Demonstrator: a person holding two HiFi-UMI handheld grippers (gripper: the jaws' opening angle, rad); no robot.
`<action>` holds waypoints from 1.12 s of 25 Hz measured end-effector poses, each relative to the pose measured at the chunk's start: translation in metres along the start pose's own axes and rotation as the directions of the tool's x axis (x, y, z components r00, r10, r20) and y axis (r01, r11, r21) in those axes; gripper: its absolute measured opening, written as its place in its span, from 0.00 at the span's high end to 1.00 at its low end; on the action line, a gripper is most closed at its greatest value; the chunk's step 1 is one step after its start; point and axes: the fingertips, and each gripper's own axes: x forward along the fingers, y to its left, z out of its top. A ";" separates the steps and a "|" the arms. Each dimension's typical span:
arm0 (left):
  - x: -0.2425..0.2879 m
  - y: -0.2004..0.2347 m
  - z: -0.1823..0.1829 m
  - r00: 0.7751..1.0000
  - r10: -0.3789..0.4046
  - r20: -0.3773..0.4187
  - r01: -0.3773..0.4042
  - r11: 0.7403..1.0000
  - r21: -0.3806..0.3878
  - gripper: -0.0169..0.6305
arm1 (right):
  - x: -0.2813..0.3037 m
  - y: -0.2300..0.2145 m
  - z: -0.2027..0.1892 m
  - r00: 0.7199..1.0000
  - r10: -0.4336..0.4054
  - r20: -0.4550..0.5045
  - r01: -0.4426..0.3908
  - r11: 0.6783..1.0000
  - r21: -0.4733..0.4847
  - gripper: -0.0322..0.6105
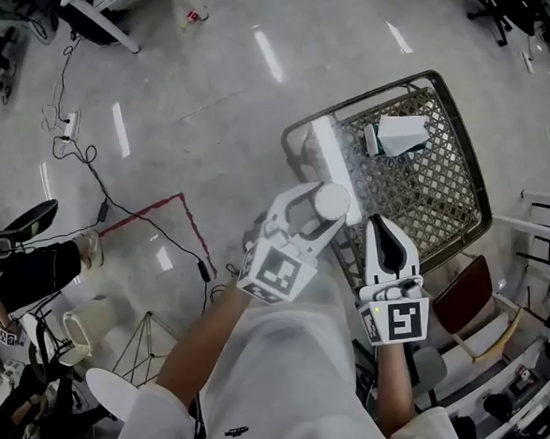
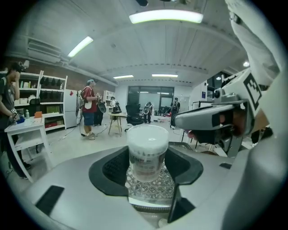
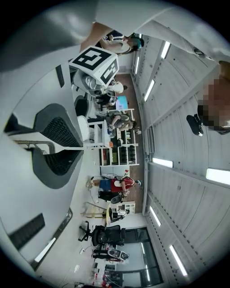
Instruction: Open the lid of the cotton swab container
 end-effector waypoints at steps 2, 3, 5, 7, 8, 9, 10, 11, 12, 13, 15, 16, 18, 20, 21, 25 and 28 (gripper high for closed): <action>-0.013 -0.003 0.009 1.000 0.010 0.002 -0.010 1.000 0.000 0.60 | -0.004 0.005 0.010 1.000 0.021 0.011 -0.021 1.000 -0.006 0.95; -0.019 -0.004 0.013 1.000 0.017 0.002 -0.017 1.000 0.003 0.60 | -0.007 0.007 0.014 0.999 0.028 0.015 -0.028 1.000 -0.008 0.95; -0.033 -0.004 0.021 1.000 0.029 0.002 -0.029 1.000 0.000 0.60 | -0.011 0.013 0.024 0.999 0.038 0.022 -0.037 0.999 -0.013 0.95; -0.049 -0.004 0.029 0.999 0.040 0.005 -0.040 0.999 0.003 0.60 | -0.014 0.021 0.034 0.998 0.050 0.030 -0.050 0.998 -0.023 0.95; -0.057 -0.003 0.033 0.999 0.047 0.009 -0.047 0.999 0.005 0.60 | -0.014 0.025 0.039 0.998 0.059 0.036 -0.058 0.998 -0.031 0.95; -0.064 -0.001 0.038 0.998 0.055 0.015 -0.055 0.998 0.006 0.60 | -0.015 0.029 0.045 0.997 0.069 0.044 -0.067 0.997 -0.041 0.95; -0.072 0.000 0.043 0.998 0.063 0.023 -0.063 0.998 0.006 0.60 | -0.015 0.034 0.050 0.995 0.080 0.050 -0.078 0.996 -0.051 0.95; -0.079 0.000 0.048 0.997 0.069 0.029 -0.069 0.998 0.003 0.60 | -0.016 0.039 0.055 0.994 0.091 0.055 -0.087 0.994 -0.060 0.95; -0.086 -0.001 0.052 0.997 0.074 0.033 -0.074 0.997 -0.001 0.60 | -0.017 0.044 0.059 0.994 0.098 0.056 -0.094 0.993 -0.069 0.95; -0.094 -0.003 0.055 0.996 0.077 0.035 -0.077 0.997 -0.007 0.60 | -0.019 0.049 0.062 0.993 0.103 0.057 -0.099 0.992 -0.076 0.95; -0.109 -0.006 0.059 0.996 0.085 0.031 -0.085 0.996 -0.020 0.60 | -0.025 0.060 0.068 0.992 0.108 0.063 -0.102 0.991 -0.086 0.95; -0.117 -0.008 0.060 0.996 0.091 0.028 -0.090 0.996 -0.025 0.60 | -0.029 0.064 0.070 0.992 0.108 0.068 -0.102 0.991 -0.087 0.95; -0.128 -0.011 0.061 0.995 0.101 0.027 -0.100 0.995 -0.030 0.60 | -0.036 0.070 0.074 0.991 0.108 0.081 -0.101 0.991 -0.091 0.95; -0.135 -0.012 0.060 0.994 0.109 0.033 -0.108 0.994 -0.033 0.60 | -0.043 0.073 0.077 0.990 0.109 0.089 -0.100 0.990 -0.098 0.95; -0.138 -0.013 0.060 0.993 0.111 0.037 -0.110 0.993 -0.034 0.60 | -0.045 0.075 0.078 0.990 0.112 0.091 -0.103 0.989 -0.104 0.95; -0.149 -0.018 0.062 0.992 0.113 0.047 -0.112 0.993 -0.025 0.60 | -0.052 0.088 0.084 0.986 0.140 0.094 -0.128 0.984 -0.123 0.95; -0.151 -0.020 0.063 0.993 0.106 0.050 -0.105 0.994 -0.024 0.60 | -0.052 0.097 0.085 0.983 0.159 0.092 -0.145 0.979 -0.144 0.95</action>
